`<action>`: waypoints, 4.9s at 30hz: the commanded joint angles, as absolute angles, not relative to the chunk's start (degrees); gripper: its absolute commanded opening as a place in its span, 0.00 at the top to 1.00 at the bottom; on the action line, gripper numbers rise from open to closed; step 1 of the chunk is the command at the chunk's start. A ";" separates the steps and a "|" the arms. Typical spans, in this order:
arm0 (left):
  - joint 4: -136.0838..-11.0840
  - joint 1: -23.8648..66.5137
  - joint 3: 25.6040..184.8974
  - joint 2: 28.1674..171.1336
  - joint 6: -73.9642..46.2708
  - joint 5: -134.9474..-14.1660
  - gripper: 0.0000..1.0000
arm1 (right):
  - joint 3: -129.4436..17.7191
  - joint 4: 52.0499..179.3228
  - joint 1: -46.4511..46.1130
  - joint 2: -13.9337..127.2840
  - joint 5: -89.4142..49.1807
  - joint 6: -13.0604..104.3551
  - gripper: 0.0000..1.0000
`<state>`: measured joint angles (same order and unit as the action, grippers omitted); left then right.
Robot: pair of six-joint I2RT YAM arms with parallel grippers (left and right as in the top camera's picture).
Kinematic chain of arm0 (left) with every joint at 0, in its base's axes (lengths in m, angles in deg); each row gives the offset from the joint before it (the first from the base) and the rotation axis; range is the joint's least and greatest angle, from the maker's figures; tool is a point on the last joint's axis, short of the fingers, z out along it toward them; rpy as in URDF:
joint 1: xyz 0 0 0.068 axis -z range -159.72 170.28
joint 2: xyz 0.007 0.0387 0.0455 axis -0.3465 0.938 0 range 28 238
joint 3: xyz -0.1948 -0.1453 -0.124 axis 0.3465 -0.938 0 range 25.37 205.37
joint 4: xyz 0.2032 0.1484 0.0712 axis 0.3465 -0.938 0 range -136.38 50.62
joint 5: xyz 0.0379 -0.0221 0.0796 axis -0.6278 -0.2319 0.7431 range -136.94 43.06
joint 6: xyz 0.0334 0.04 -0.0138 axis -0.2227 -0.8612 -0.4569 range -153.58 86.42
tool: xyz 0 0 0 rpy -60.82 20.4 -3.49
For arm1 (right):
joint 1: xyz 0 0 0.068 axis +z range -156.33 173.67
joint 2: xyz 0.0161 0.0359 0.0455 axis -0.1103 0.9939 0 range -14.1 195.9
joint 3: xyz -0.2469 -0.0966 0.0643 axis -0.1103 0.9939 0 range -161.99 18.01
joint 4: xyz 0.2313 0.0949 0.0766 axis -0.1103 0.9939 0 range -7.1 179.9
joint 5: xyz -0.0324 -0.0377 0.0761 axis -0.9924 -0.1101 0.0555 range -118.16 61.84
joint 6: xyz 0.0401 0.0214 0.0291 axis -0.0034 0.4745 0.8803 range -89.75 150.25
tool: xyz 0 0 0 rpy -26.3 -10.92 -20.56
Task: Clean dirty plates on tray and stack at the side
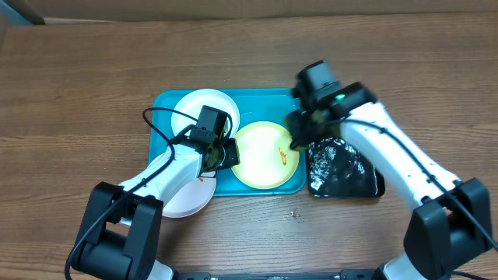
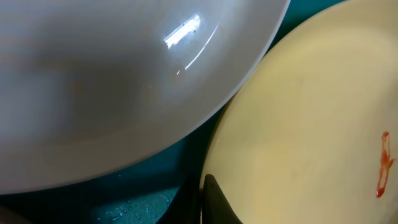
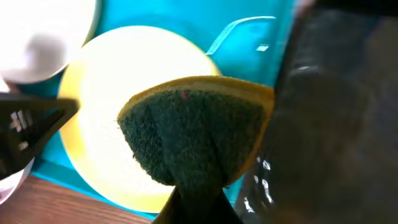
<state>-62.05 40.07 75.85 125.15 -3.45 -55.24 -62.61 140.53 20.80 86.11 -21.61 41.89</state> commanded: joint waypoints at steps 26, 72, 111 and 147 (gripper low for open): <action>-63.28 40.18 75.42 125.61 -2.08 -53.99 0.96 | -62.93 137.42 31.91 106.17 -31.91 49.21 0.96; -63.96 40.22 76.86 125.37 -4.77 -57.95 0.96 | -50.71 134.65 -2.08 92.99 -16.61 39.18 0.95; -71.37 69.86 110.52 125.41 -20.92 -9.75 0.96 | -66.69 142.97 -31.59 92.95 -2.75 42.63 0.00; -73.27 75.13 111.85 130.98 -20.52 -5.12 0.96 | -66.69 140.13 -33.40 92.95 -5.88 42.61 0.00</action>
<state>-69.18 80.72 109.73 131.68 -35.56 11.95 -65.99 140.50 -33.34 93.73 -5.68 42.43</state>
